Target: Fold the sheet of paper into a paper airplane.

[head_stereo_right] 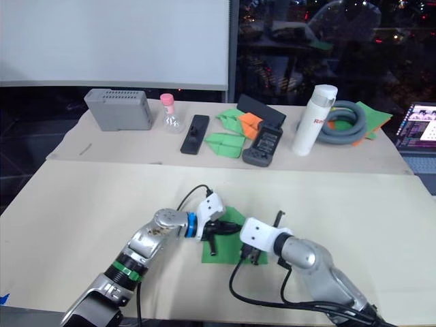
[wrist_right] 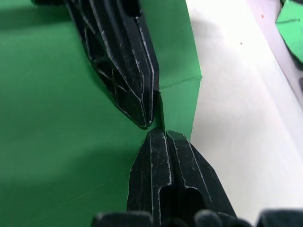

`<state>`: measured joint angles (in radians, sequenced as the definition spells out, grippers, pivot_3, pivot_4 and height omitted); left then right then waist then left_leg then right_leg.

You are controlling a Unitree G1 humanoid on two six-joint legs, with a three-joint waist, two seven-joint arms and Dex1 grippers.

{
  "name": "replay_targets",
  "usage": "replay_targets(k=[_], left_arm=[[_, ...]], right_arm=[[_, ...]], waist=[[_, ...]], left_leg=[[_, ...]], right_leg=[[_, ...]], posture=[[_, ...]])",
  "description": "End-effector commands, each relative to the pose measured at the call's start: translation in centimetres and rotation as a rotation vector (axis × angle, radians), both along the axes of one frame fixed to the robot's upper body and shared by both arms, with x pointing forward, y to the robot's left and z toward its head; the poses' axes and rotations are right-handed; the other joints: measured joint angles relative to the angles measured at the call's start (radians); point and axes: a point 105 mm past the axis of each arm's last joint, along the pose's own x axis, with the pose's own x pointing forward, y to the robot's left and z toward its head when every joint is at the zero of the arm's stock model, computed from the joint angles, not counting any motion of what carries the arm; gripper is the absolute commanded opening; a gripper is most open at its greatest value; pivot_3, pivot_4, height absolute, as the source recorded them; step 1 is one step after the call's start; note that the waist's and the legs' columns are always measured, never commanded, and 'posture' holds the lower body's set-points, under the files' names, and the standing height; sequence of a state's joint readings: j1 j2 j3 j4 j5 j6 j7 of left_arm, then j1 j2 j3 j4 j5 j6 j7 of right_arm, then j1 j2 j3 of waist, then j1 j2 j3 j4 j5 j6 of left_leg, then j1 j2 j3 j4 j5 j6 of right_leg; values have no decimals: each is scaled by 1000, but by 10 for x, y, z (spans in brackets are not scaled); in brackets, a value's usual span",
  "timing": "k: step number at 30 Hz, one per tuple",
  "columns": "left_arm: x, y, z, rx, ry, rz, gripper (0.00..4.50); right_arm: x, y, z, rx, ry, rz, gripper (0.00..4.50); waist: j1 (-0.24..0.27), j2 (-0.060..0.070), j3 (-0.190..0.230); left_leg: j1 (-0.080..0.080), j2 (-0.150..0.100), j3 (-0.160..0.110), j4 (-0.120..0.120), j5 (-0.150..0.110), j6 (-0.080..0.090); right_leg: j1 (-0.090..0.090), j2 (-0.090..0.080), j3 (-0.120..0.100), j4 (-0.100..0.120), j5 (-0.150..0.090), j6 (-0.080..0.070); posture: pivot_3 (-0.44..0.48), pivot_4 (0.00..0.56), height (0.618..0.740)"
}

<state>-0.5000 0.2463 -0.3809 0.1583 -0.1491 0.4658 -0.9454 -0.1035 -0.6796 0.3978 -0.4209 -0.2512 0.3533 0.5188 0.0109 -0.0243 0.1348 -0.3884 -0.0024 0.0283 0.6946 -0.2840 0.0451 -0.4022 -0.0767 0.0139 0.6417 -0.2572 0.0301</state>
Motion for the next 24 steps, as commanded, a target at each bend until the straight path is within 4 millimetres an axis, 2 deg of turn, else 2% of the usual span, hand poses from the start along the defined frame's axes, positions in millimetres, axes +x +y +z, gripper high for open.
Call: replay_targets(k=[1,7,9,12,19,24], left_arm=[[6,10,10,-13,-10,21,0],[13,32,36,-59,-20,53,0],[16,32,46,-94,-30,62,0],[20,21,56,-143,-21,73,0],[25,1,48,-109,-39,84,0],[26,-6,25,-4,-62,67,0]], right_arm=[[0,-7,-10,-56,-2,-10,42],[1,-10,-12,-55,2,-27,42],[1,-10,-12,-52,4,-30,42],[3,-9,-12,-51,3,-30,42],[2,-7,-12,-56,-2,-26,42],[1,-8,-11,-58,-5,-35,42]], waist=[[0,0,0],[-1,0,0],[0,0,0],[1,0,0],[-3,0,0],[-1,0,0]], left_leg=[[0,0,0,0,0,0],[0,0,0,0,0,0],[0,0,0,1,0,0],[0,0,0,1,0,0],[1,0,0,2,0,0],[1,-1,0,2,0,0]], right_leg=[[0,0,0,0,0,0],[0,0,0,1,0,0],[0,0,0,1,0,0],[1,-1,0,1,0,0],[0,0,1,3,0,0],[0,0,1,3,0,0]], posture=[[0,150,740],[0,150,740],[0,150,740],[0,150,740],[0,150,740],[0,150,740]])
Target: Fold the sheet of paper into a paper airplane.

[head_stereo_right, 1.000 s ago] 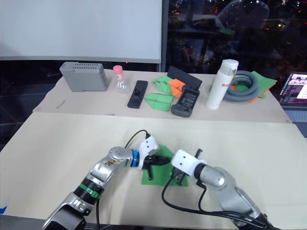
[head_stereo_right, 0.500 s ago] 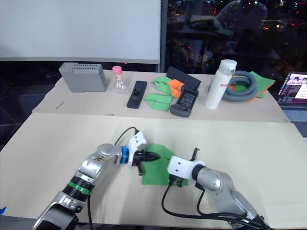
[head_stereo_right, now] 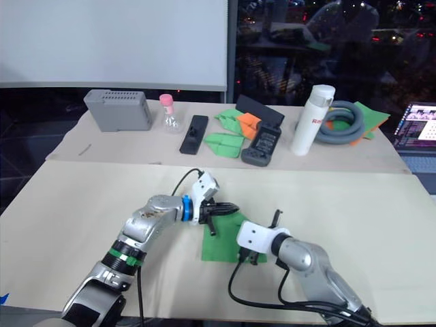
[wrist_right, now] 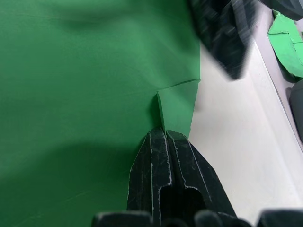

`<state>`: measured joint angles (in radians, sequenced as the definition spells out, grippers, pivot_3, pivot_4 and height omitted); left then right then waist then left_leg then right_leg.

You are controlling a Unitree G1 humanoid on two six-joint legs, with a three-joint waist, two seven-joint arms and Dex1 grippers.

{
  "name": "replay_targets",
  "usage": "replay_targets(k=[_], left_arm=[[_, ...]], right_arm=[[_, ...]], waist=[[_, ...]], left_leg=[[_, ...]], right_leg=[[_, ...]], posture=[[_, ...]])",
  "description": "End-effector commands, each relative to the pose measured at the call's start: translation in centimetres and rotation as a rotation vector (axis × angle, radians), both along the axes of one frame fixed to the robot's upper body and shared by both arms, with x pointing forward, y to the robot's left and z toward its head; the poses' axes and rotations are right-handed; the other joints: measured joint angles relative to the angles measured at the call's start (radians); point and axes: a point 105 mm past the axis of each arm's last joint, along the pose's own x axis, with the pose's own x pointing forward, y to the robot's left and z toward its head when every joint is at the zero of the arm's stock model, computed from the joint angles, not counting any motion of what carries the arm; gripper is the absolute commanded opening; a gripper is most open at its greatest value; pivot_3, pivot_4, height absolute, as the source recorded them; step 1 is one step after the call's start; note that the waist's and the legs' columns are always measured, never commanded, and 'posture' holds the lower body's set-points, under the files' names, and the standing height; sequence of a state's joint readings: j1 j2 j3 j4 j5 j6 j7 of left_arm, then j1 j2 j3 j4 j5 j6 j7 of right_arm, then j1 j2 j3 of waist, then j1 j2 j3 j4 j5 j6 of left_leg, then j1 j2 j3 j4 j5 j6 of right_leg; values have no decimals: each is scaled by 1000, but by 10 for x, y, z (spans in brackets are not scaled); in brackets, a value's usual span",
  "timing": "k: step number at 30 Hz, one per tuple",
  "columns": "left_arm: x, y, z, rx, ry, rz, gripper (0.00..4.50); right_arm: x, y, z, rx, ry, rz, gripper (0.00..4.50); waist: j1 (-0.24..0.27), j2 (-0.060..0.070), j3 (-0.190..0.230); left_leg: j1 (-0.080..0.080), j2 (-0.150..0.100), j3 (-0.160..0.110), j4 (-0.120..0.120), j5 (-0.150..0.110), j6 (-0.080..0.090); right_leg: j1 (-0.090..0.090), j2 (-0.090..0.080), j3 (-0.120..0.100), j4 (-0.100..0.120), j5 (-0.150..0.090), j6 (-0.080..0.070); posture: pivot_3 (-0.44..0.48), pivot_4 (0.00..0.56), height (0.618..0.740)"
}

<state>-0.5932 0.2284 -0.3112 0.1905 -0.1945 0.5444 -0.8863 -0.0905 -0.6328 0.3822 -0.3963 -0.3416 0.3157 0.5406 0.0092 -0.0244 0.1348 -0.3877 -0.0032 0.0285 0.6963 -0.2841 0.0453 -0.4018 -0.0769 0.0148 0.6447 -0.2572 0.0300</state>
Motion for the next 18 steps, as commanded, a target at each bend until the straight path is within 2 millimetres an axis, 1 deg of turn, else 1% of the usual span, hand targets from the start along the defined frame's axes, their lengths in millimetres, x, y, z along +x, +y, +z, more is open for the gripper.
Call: replay_targets(k=[1,5,12,13,14,17,18], left_arm=[[0,-12,-5,51,-63,-42,0],[-6,-22,-19,74,-53,-95,0],[-5,-24,-30,115,-53,-106,0],[-6,-23,-33,124,-47,-108,0],[-7,-21,-36,134,-42,-111,0],[-10,-21,-40,136,-30,-115,0],[-11,-20,-40,136,-27,-115,0]], right_arm=[[0,-10,-7,-13,31,-47,42],[-1,-11,-6,-8,33,-49,42],[-2,-14,0,35,50,-68,42],[-3,-14,2,42,57,-66,643],[-4,-15,5,40,61,-60,864],[-11,-25,13,67,119,-60,1933],[-14,-30,16,62,140,-52,2259]], waist=[[1,0,0],[3,0,0],[6,0,0],[6,0,0],[7,0,0],[7,0,0],[7,0,0]], left_leg=[[0,0,0,0,0,0],[0,0,0,0,0,0],[0,0,0,0,0,0],[0,0,0,0,0,0],[0,0,0,0,0,1],[0,0,0,0,0,1],[-1,0,-1,0,-1,1]], right_leg=[[0,0,0,0,0,0],[0,0,0,-1,0,0],[0,0,0,-1,0,0],[0,0,0,-1,0,0],[1,0,0,-1,0,0],[1,0,0,-2,0,0],[1,0,-1,-2,0,0]], posture=[[0,150,740],[0,150,740],[0,150,740],[0,150,740],[0,150,740],[0,150,740],[0,150,740]])
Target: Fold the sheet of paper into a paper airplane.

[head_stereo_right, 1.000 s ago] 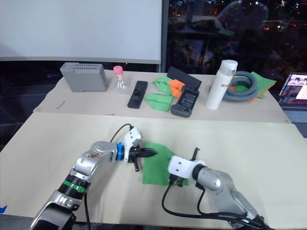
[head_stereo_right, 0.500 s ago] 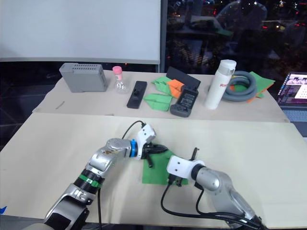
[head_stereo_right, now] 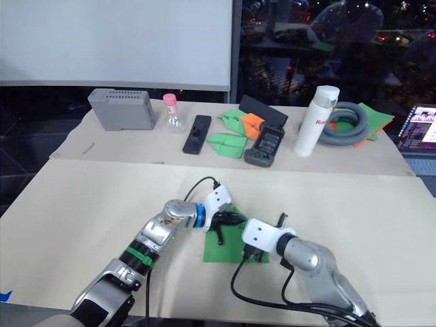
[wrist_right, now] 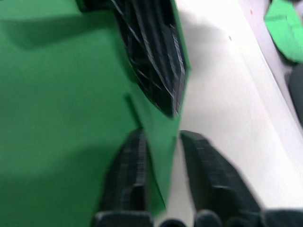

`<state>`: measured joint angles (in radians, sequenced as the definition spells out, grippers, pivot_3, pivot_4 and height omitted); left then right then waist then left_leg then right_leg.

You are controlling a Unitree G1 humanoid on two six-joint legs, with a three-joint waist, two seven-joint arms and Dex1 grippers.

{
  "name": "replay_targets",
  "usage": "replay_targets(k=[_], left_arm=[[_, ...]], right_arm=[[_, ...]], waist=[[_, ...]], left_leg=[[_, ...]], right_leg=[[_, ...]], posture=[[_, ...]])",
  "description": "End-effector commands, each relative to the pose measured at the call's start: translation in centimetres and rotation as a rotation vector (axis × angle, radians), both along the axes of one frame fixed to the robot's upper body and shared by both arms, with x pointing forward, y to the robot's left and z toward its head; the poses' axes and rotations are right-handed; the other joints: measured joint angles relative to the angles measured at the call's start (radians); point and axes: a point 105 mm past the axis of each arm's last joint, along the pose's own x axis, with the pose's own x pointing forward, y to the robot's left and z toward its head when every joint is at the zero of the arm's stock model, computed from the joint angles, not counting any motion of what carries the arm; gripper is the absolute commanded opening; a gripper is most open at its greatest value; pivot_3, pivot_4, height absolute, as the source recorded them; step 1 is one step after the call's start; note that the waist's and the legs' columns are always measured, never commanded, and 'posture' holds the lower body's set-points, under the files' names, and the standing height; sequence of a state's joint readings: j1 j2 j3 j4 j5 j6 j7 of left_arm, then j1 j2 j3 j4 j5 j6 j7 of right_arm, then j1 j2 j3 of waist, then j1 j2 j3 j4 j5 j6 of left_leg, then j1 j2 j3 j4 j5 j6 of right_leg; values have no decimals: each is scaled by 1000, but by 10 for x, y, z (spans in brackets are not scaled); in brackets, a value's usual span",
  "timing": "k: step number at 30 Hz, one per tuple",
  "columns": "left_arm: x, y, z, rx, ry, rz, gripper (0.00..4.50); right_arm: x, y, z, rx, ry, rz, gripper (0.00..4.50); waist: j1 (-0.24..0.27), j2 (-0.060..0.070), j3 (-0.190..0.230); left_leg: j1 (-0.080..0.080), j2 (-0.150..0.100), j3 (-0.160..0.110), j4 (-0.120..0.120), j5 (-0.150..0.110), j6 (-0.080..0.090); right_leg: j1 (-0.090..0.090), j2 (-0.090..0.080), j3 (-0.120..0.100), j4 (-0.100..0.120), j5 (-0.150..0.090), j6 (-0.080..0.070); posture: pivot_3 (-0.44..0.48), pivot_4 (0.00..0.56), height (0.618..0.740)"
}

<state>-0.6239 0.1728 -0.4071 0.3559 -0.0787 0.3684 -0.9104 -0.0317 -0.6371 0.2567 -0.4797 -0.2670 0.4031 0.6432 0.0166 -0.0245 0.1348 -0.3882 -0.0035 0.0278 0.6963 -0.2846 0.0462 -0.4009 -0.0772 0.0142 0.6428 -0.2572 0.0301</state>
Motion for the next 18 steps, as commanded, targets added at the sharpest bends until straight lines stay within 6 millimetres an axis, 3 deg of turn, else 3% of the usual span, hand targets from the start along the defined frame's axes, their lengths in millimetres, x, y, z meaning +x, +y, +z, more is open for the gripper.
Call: replay_targets(k=[1,4,8,13,15,18], left_arm=[[-8,2,-16,43,36,-14,0],[-9,3,-19,48,40,-14,0],[-8,4,-20,48,40,-10,0],[-9,3,-19,42,39,-4,0],[-8,3,-17,37,36,4,0],[-8,4,-16,31,35,16,0]], right_arm=[[-9,-16,11,10,68,14,2259],[-16,-25,29,89,118,35,2259],[-9,-28,53,220,121,20,2259],[8,-19,56,290,109,-16,802],[16,-12,50,314,117,-47,28],[24,-1,34,332,166,-105,28]], waist=[[-1,0,0],[-3,0,0],[-6,0,0],[-5,0,0],[-4,0,0],[-5,0,0]], left_leg=[[0,0,0,0,0,0],[0,0,0,0,0,0],[1,1,0,0,0,1],[1,1,0,0,0,0],[1,1,0,0,0,0],[0,1,0,0,0,0]], right_leg=[[0,0,0,0,0,0],[1,0,0,-1,0,0],[2,0,0,-1,0,0],[2,0,0,-1,0,0],[1,0,0,-1,0,0],[0,0,0,0,0,0]], posture=[[0,150,740],[0,150,740],[0,150,740],[0,150,740],[0,150,740],[0,150,740]])
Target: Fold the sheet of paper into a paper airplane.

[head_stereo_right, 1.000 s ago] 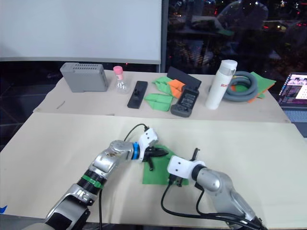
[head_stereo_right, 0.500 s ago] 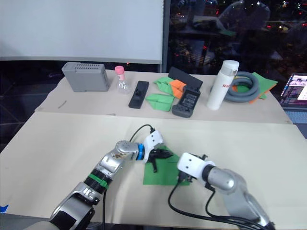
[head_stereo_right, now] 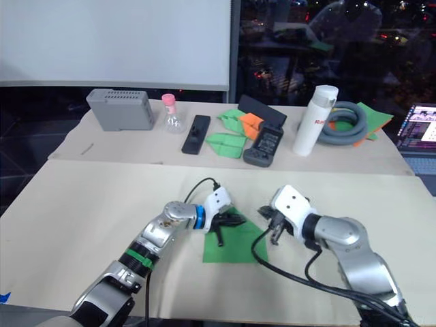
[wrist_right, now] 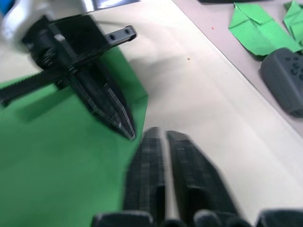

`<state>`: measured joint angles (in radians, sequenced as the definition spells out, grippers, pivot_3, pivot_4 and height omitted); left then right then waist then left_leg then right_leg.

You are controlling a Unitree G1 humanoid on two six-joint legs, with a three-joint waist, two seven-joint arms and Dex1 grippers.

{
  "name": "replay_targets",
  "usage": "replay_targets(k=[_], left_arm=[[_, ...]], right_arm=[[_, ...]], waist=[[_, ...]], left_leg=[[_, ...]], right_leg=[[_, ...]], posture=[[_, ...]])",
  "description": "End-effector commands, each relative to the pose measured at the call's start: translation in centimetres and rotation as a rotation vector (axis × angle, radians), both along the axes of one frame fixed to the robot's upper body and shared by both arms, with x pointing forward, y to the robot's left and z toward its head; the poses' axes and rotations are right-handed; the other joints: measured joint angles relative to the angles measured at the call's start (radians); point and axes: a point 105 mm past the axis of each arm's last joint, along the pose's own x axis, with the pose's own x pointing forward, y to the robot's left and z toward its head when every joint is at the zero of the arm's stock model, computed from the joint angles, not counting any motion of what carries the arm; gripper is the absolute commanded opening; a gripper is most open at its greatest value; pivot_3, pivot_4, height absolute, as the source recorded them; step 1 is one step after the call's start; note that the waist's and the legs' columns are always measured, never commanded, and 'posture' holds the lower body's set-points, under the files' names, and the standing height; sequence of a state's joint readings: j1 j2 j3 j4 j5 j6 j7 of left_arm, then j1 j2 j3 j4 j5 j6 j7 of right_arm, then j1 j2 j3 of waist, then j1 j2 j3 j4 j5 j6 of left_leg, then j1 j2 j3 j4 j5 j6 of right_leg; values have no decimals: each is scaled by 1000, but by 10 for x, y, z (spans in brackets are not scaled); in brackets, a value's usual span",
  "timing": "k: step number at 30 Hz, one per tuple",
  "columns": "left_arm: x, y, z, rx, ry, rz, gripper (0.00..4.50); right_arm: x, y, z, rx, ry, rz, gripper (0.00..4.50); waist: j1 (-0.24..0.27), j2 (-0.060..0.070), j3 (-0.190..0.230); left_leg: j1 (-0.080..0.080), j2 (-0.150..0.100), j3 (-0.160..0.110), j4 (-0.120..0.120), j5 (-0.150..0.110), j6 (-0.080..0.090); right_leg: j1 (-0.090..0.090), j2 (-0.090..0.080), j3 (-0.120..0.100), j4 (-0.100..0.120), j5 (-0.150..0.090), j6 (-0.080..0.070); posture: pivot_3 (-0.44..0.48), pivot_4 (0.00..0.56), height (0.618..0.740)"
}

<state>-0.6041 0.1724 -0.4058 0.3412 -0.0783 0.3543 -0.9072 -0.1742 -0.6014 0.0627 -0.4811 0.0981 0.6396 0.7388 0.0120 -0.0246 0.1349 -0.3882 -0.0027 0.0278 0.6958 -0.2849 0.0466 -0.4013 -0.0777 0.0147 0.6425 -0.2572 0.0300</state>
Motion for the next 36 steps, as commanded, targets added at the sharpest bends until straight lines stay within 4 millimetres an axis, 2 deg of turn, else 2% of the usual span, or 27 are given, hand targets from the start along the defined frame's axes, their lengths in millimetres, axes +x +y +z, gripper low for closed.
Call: replay_targets(k=[1,5,7,12,18,22,24,28,31,33,36], left_arm=[[-5,5,-15,43,42,17,0],[-7,6,-15,42,48,23,0],[-6,6,-14,39,48,28,0],[-3,5,-11,33,45,36,0],[-1,6,-11,32,46,42,0],[-1,8,-13,37,45,42,0],[-1,8,-13,38,45,39,0],[-1,7,-9,32,40,26,0],[-1,7,-8,29,41,24,0],[-1,6,-9,28,42,24,0],[-1,6,-9,27,45,23,0]], right_arm=[[8,10,-12,22,44,-65,28],[6,22,-24,70,105,-84,28],[4,19,-36,47,137,-106,28],[1,12,-51,37,181,-163,28],[-12,-8,-76,8,262,-241,28],[-23,-20,-85,-13,299,-282,28],[-30,-26,-88,7,325,-298,28],[-49,-48,-97,3,384,-349,28],[-54,-56,-95,20,383,-368,28],[-49,-55,-84,60,337,-364,28],[-37,-44,-56,133,220,-306,28]], waist=[[0,0,0],[0,0,0],[0,0,0],[-1,0,0],[1,0,0],[1,0,-1],[1,0,-1],[4,-1,-3],[5,-2,-5],[5,-2,-5],[5,-2,-4]], left_leg=[[-1,0,0,0,0,0],[-1,0,0,0,0,0],[-1,0,0,0,0,0],[-1,0,0,0,0,0],[0,0,0,0,0,0],[2,0,-1,0,0,0],[6,0,-1,-1,-1,1],[9,0,-3,-1,-2,2],[8,0,-3,-1,-2,2],[8,0,-4,-1,-2,3],[7,0,-4,-1,-2,3]], right_leg=[[-1,0,0,1,0,0],[-2,0,0,1,0,0],[-2,0,0,1,0,0],[-1,0,0,1,0,0],[0,0,0,1,0,0],[3,0,-1,-1,0,0],[8,0,-1,-2,0,0],[13,0,-2,-5,-1,1],[14,0,-1,-10,-1,1],[15,0,-1,-11,-1,1],[14,-1,-1,-11,-1,1]], posture=[[0,150,740],[0,150,740],[0,150,740],[0,150,740],[0,150,740],[0,150,740],[0,150,740],[0,150,740],[0,150,740],[0,150,740],[0,150,740]])
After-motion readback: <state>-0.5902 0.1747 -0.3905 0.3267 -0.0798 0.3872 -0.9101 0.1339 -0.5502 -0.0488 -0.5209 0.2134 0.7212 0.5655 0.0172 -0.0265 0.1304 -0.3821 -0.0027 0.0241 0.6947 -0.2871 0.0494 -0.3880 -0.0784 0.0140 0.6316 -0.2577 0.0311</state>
